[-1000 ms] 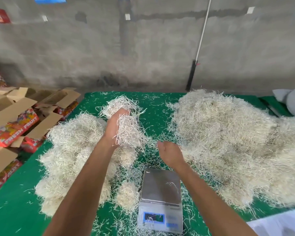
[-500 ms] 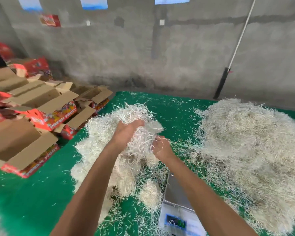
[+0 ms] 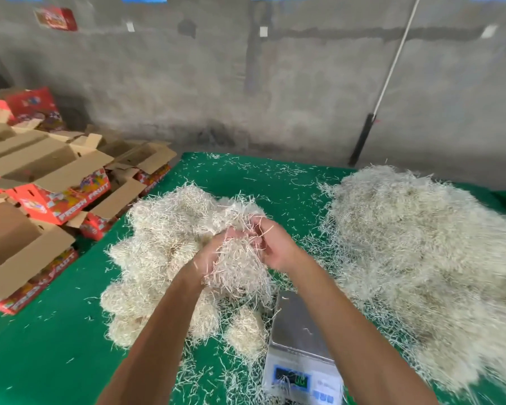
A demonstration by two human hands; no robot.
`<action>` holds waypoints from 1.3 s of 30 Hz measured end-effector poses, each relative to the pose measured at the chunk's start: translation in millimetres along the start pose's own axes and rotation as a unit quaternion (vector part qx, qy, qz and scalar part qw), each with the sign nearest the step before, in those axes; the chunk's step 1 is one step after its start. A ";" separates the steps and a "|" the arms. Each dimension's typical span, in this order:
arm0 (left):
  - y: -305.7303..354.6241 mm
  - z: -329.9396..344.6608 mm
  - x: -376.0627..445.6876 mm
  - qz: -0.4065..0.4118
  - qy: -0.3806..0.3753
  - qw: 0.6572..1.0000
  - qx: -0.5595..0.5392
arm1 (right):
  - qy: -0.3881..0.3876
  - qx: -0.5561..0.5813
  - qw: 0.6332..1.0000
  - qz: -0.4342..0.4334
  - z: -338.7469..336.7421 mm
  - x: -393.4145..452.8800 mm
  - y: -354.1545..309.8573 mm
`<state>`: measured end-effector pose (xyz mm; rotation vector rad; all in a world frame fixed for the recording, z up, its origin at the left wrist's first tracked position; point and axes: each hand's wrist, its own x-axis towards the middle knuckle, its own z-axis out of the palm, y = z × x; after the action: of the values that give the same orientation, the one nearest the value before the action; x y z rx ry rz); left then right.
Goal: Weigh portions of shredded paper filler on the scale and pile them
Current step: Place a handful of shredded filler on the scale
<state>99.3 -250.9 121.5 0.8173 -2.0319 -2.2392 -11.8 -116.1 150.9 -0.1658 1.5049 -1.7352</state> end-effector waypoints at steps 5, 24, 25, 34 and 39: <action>26.5 62.8 24.8 -0.031 0.017 0.997 0.074 | 0.145 -0.144 0.978 -0.048 -75.9 -15.3 -0.8; -88.0 140.2 57.1 -0.122 -0.041 0.942 -0.311 | 0.325 -0.107 0.934 -0.104 -172.8 -36.1 34.2; -95.8 134.2 55.5 -0.121 -0.017 0.943 -0.308 | 0.323 -0.115 0.933 -0.106 -170.1 -33.7 39.2; -143.7 104.6 47.5 -0.192 -0.073 0.932 -0.299 | 0.138 -0.218 0.963 -0.084 -173.3 -37.5 77.9; -156.2 126.1 46.6 -0.176 0.059 0.978 -0.098 | 0.141 -0.486 0.860 0.062 -197.6 -41.4 119.7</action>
<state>63.0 -125.6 -38.0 1.3411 -1.6892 -2.4405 -40.7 67.4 7.5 -0.3217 2.4419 -0.7686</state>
